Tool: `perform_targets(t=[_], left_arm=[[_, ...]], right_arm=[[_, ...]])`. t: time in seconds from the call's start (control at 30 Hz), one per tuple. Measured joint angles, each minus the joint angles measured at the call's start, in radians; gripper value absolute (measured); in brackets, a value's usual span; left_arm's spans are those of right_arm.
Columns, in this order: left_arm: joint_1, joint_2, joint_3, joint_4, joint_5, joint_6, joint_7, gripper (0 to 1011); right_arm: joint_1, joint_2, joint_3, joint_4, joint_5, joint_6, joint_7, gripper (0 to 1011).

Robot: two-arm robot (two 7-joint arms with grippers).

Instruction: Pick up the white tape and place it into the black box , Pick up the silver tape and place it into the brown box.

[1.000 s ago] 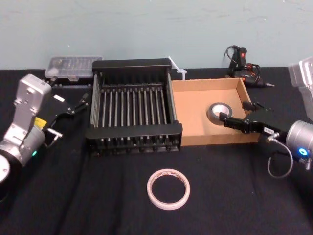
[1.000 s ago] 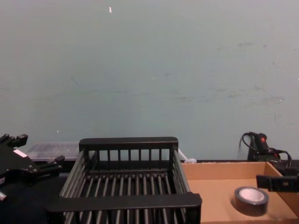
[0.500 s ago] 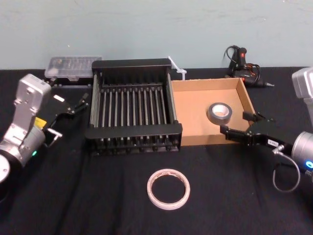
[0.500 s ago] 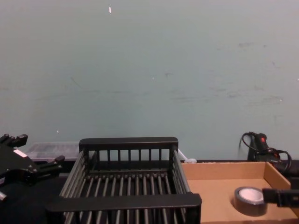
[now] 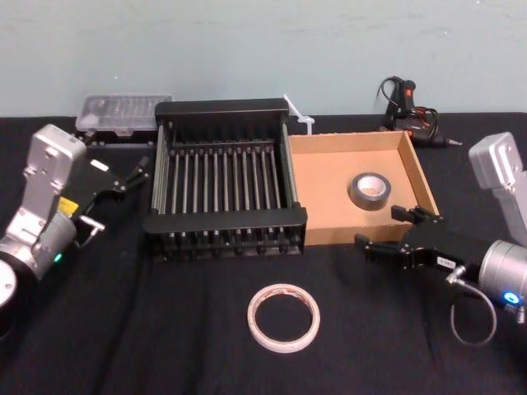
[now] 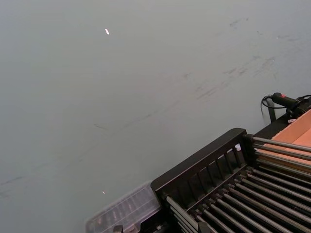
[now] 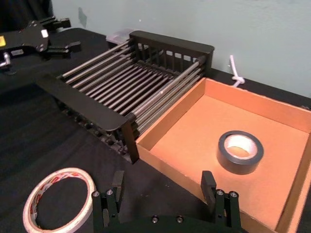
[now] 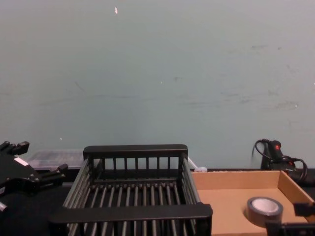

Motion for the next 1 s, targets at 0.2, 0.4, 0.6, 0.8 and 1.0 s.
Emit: perform_targets(t=[0.2, 0.4, 0.6, 0.8, 1.0], left_arm=[[0.0, 0.0, 0.0, 0.0, 0.0, 0.0, 0.0, 1002], [0.0, 0.0, 0.0, 0.0, 0.0, 0.0, 0.0, 1001], [0.0, 0.0, 0.0, 0.0, 0.0, 0.0, 0.0, 1001], [0.0, 0.0, 0.0, 0.0, 0.0, 0.0, 0.0, 1001], [0.0, 0.0, 0.0, 0.0, 0.0, 0.0, 0.0, 1001]], right_arm=[[0.0, 0.001, -0.022, -0.003, -0.029, -0.011, 0.007, 1002], [0.01, -0.006, -0.044, 0.0, -0.054, -0.012, 0.018, 1002], [0.026, -0.019, -0.07, 0.011, -0.083, -0.009, 0.032, 1002], [0.038, -0.033, -0.088, 0.022, -0.098, -0.002, 0.04, 1002], [0.048, -0.049, -0.107, 0.029, -0.113, 0.007, 0.048, 1002]])
